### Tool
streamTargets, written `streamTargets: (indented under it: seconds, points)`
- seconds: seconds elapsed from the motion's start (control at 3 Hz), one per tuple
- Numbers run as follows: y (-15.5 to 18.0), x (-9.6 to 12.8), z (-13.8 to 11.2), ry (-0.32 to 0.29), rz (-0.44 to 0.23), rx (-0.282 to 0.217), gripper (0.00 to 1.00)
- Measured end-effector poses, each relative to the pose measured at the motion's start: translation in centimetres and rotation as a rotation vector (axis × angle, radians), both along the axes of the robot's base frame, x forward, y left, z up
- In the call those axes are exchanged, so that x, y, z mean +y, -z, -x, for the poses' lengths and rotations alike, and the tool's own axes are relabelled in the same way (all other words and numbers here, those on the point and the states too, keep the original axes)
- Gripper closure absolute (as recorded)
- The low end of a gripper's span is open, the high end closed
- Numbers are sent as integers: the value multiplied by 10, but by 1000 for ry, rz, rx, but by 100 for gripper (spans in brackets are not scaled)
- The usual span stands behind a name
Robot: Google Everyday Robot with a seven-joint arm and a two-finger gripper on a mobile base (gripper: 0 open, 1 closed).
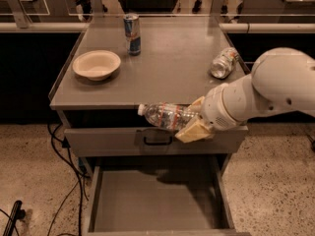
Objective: Place water bottle into middle drawer
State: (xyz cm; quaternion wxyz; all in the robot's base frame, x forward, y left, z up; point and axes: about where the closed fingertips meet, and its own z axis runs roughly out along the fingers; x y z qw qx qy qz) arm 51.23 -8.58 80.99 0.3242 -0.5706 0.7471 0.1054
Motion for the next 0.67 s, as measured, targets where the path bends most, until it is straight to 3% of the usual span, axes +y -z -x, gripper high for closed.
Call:
streamTargets:
  seconds: [0.67]
  points:
    - [85, 31, 37, 15, -111, 108, 100]
